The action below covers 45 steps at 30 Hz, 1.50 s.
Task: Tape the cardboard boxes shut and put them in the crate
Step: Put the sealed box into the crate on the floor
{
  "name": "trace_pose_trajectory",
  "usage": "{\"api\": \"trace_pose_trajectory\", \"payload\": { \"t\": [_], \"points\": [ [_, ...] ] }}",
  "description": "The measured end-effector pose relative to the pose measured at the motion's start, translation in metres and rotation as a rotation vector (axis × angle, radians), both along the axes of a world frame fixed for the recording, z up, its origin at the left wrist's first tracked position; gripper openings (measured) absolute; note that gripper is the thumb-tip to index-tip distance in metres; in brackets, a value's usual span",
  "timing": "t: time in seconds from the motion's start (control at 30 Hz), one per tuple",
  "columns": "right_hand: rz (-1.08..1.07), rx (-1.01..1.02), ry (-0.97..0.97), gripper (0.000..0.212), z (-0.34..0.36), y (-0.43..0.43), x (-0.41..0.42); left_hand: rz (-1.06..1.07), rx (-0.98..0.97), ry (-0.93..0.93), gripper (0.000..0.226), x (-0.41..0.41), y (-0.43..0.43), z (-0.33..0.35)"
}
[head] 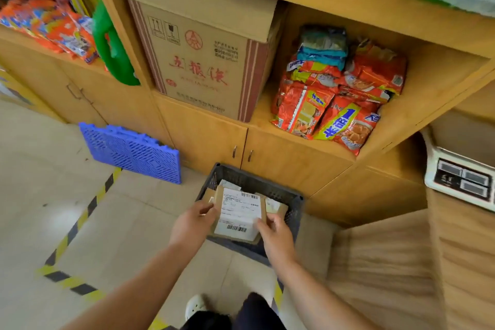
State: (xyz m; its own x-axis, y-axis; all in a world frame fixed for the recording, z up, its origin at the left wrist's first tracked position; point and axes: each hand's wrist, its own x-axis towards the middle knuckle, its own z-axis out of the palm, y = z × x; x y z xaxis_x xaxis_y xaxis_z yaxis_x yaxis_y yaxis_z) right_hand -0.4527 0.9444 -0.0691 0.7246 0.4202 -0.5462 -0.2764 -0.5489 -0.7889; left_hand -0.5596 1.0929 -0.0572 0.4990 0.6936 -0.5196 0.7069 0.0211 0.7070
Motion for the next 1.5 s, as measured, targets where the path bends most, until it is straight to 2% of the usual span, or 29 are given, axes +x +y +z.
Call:
{"api": "trace_pose_trajectory", "payload": {
  "t": [0.13,0.4,0.63,0.77,0.83,0.97,1.1,1.23,1.33,1.5],
  "points": [
    [-0.028,-0.062,-0.019,0.016,-0.024,0.019,0.028,-0.034,-0.018,0.012,0.014,0.030,0.023,-0.033],
    [0.041,-0.239,-0.004,0.008,-0.115,0.061,0.089,-0.081,-0.011,0.075,0.031,0.089,0.052,-0.121],
    [0.005,-0.298,-0.046,0.013,-0.230,0.116,0.120,-0.105,0.071,0.182,0.025,0.126,0.102,-0.241],
    [-0.044,-0.292,-0.043,0.014,-0.308,0.146,0.130,-0.120,0.117,0.170,0.018,0.150,0.131,-0.310],
    [-0.057,-0.277,-0.044,0.014,-0.344,0.156,0.135,-0.130,0.111,0.148,0.022,0.160,0.144,-0.349],
    [-0.067,-0.265,-0.061,0.014,-0.407,0.172,0.150,-0.273,0.154,0.183,0.022,0.181,0.164,-0.407],
    [-0.023,-0.266,-0.018,0.011,-0.462,0.183,0.169,-0.472,0.173,0.307,0.018,0.201,0.180,-0.452],
    [0.085,-0.304,0.064,0.016,-0.500,0.186,0.187,-0.631,0.241,0.478,0.044,0.216,0.190,-0.489],
    [0.185,-0.301,0.111,0.019,-0.521,0.187,0.198,-0.688,0.181,0.581,0.061,0.223,0.194,-0.513],
    [0.237,-0.294,0.165,0.021,-0.552,0.191,0.200,-0.730,0.062,0.612,0.069,0.225,0.199,-0.540]
  ]
}}
